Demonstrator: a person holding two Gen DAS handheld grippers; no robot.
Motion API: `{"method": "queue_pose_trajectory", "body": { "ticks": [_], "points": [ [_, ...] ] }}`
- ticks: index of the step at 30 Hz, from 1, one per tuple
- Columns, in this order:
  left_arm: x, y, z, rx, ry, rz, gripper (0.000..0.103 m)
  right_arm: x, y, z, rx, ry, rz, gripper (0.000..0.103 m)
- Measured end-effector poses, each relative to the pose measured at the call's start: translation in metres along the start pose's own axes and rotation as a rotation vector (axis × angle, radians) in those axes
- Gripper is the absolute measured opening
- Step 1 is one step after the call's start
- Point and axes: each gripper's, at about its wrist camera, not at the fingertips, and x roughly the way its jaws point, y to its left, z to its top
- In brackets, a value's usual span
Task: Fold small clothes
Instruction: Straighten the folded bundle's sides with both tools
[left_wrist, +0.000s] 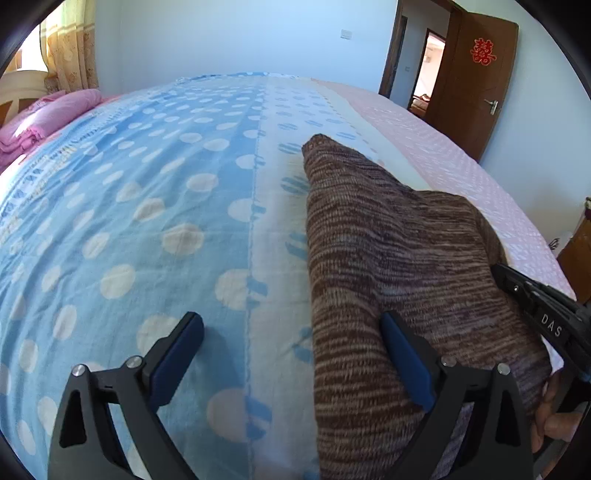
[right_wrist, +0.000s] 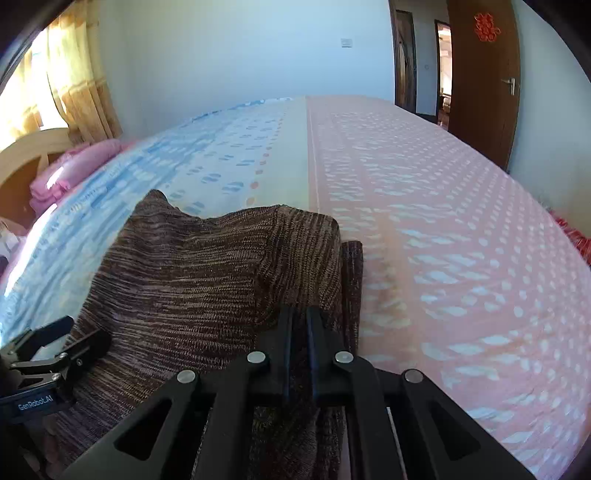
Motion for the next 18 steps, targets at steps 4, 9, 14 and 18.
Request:
{"method": "queue_pose_trajectory", "body": {
  "ticks": [4,9,14,18],
  "points": [
    [-0.013,0.020,-0.008,-0.046,-0.001,-0.132,0.099,-0.017,-0.046,-0.011,0.286,-0.054,0.168,0.018],
    [-0.031,0.036,-0.004,-0.087,-0.034,-0.219,0.097,-0.028,-0.098,-0.018,0.588,-0.157,0.341,0.055],
    [-0.030,0.020,0.038,-0.045,-0.053,-0.258,0.097,-0.013,-0.100,-0.018,0.626,-0.115,0.373,0.057],
    [-0.003,0.001,0.062,-0.039,-0.015,-0.284,0.097,-0.001,-0.088,-0.018,0.585,-0.046,0.391,0.057]
  ]
}}
